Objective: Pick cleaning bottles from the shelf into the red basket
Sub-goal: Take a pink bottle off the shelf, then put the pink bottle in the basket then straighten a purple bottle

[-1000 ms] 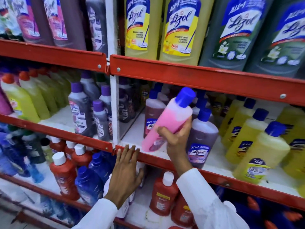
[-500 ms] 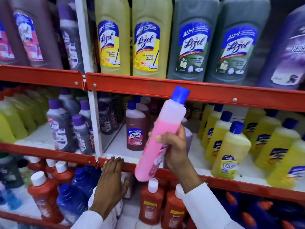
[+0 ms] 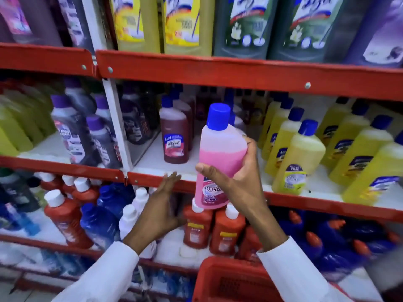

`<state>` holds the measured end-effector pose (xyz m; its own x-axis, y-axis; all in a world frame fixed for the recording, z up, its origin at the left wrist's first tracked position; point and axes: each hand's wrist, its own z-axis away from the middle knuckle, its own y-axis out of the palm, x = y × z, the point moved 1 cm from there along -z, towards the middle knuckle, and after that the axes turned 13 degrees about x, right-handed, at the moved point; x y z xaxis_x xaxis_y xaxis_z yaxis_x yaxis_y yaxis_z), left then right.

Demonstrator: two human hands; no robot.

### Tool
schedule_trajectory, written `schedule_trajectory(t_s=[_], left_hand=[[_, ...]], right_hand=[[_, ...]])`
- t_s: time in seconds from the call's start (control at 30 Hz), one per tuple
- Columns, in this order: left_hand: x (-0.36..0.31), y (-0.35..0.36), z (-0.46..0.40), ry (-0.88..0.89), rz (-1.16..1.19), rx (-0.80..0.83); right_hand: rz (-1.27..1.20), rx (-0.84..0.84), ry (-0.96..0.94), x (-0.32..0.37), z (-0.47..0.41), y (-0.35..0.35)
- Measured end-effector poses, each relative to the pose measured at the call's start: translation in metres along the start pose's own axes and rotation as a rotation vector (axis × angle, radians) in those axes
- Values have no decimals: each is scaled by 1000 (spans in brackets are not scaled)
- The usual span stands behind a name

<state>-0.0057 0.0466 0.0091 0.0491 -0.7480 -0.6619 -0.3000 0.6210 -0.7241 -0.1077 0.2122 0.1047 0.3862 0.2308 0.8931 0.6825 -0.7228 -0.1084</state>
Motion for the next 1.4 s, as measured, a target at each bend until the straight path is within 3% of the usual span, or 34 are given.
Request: schedule_trajectory(t_s=[0.13, 0.27, 0.53, 0.67, 0.93, 1.13, 1.23, 1.4], left_hand=[[-48, 30, 11, 60, 420, 166], [-53, 88, 15, -44, 641, 135], [0, 233, 40, -251, 617, 267], [33, 303, 53, -441, 494, 295], [77, 375, 73, -755, 287, 423], [50, 354, 68, -602, 392, 310], [39, 317, 63, -485, 293, 340], [-9, 215, 46, -227, 43, 215]], right_hand=[[53, 46, 111, -31, 46, -25], [121, 110, 221, -69, 94, -47], [428, 207, 406, -174, 179, -96], [507, 189, 547, -241, 224, -98], [408, 187, 718, -317, 267, -92], [392, 213, 779, -324, 270, -94], [433, 182, 745, -305, 256, -97], [466, -10, 542, -229, 206, -99]])
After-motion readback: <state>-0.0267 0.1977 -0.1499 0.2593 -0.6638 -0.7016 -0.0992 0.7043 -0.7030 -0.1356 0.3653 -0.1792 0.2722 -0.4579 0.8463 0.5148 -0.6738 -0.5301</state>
